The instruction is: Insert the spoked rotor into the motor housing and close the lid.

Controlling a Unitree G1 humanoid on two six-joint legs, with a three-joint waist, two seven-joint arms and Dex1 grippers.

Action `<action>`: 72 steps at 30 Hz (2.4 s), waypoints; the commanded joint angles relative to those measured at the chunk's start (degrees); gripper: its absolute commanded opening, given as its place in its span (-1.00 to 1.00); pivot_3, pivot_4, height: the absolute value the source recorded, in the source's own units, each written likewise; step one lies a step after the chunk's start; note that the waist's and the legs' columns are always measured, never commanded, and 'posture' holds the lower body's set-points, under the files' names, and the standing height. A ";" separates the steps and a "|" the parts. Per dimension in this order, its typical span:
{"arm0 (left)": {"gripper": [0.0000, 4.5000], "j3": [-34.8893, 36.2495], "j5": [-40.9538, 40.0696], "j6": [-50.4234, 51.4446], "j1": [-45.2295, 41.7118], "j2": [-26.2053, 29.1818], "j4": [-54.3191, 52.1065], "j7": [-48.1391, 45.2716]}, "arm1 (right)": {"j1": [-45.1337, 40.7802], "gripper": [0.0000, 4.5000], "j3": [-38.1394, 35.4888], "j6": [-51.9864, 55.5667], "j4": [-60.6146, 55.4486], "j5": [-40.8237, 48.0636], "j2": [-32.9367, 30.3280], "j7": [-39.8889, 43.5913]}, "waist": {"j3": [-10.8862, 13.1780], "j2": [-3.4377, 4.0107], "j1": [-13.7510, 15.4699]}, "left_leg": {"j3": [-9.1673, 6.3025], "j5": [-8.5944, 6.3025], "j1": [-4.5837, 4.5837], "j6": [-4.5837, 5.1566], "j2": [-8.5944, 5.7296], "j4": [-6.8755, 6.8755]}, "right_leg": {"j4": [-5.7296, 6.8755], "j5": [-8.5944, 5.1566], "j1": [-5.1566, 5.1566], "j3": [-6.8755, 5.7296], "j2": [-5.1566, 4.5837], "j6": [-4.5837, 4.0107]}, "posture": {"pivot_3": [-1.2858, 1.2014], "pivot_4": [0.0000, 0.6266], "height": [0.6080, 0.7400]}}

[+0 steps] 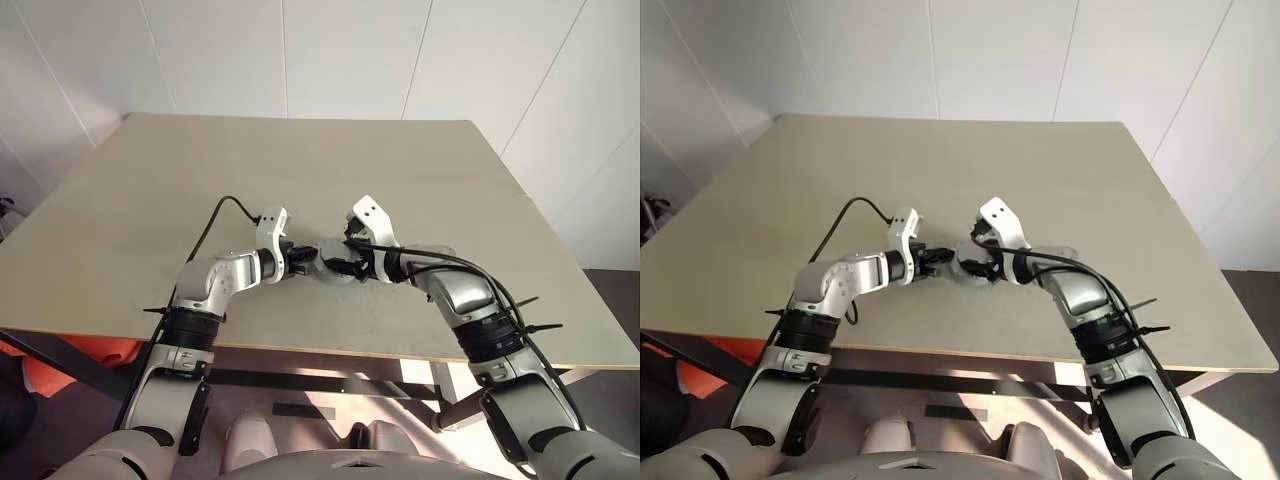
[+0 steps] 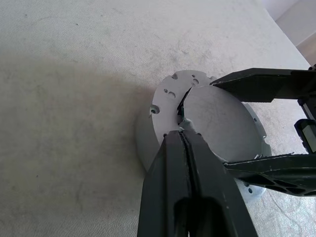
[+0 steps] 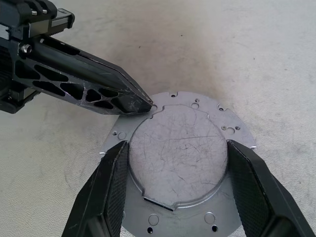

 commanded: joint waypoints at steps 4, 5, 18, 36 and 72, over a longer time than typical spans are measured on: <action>-1.00 -0.19 -2.00 3.02 0.63 -0.02 -1.58 -1.88 | -1.33 0.47 -4.71 2.54 0.27 2.48 0.00 -1.14 | 0.00 0.00 0.03 | 0.00 0.00 -0.04 0.00 0.00 -0.06 | -0.01 0.00 -0.04 -0.01 0.00 0.00 | 0.03 -1.00 1.00; -1.00 -0.19 -2.18 3.05 0.64 0.02 -1.60 -2.18 | -1.39 0.64 -4.92 2.81 -0.38 3.11 -0.12 -0.65 | 0.01 0.02 0.03 | 0.00 0.00 -0.06 0.00 0.00 -0.07 | -0.01 0.00 -0.06 -0.01 0.00 0.00 | 0.03 -1.00 1.00; -1.00 0.29 -3.95 5.31 -0.16 0.57 -1.63 -4.25 | -4.47 0.99 -15.29 12.81 -6.59 12.89 2.59 -2.38 | 0.09 0.13 0.38 | 0.00 0.03 -0.55 -0.05 -0.01 -0.21 | -0.09 0.17 -0.32 -0.01 -0.03 -0.31 | 0.03 -1.00 1.00; -1.00 -0.04 -3.45 3.68 0.78 0.69 -2.78 -4.82 | -6.72 0.99 -34.50 47.60 3.65 23.35 1.88 -9.28 | 0.22 0.35 0.73 | 0.00 0.14 -0.56 -0.23 0.00 -0.22 | -0.02 0.17 -0.35 -0.01 -0.03 -0.31 | 0.03 -1.00 1.00; -1.00 0.67 -3.91 2.01 0.51 1.04 -3.34 -5.39 | -10.31 0.99 -36.93 43.36 5.77 24.17 15.48 -15.89 | 0.26 0.41 0.64 | 0.00 0.33 -0.23 -0.56 0.06 -0.69 | 0.06 0.14 -0.45 0.01 0.03 -0.48 | 0.03 -1.00 1.00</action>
